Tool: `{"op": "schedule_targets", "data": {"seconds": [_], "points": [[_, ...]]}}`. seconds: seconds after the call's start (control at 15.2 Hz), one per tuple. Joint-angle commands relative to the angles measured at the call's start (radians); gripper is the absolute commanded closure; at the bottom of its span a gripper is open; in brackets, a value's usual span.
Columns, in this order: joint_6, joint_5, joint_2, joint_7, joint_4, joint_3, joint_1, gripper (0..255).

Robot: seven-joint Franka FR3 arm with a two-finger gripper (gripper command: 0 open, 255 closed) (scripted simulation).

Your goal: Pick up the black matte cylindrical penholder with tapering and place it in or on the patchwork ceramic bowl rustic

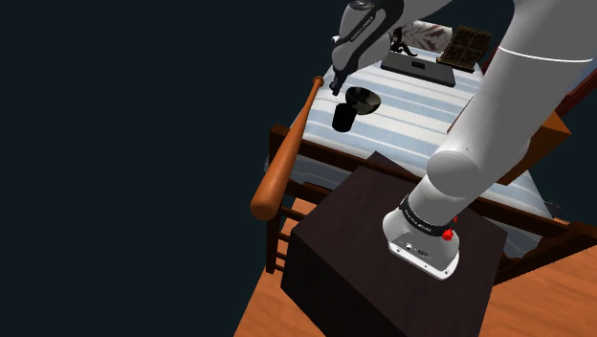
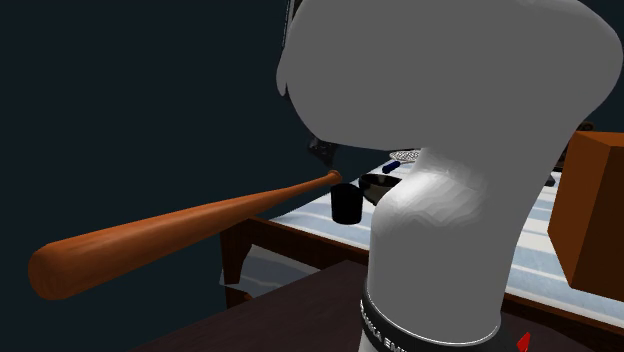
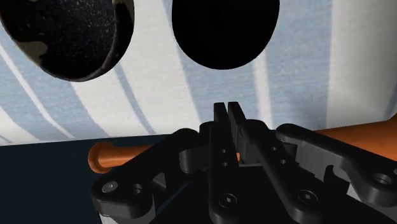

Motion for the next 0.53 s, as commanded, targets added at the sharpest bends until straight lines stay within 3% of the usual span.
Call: {"op": "schedule_targets", "data": {"seconds": [0.0, 0.07, 0.13, 0.26, 0.46], "points": [[-0.026, 0.003, -0.019, -0.006, 0.008, 0.001, 0.0, 255], [-0.013, 0.0, -0.012, -0.002, 0.002, 0.0, 0.0, 255], [-0.013, 0.0, -0.012, -0.002, 0.002, 0.0, 0.0, 0], [-0.065, -0.165, 0.009, 0.143, -0.007, -0.047, 0.064, 0], [-0.163, -0.346, 0.046, 0.308, -0.017, -0.092, 0.143, 0]]}}
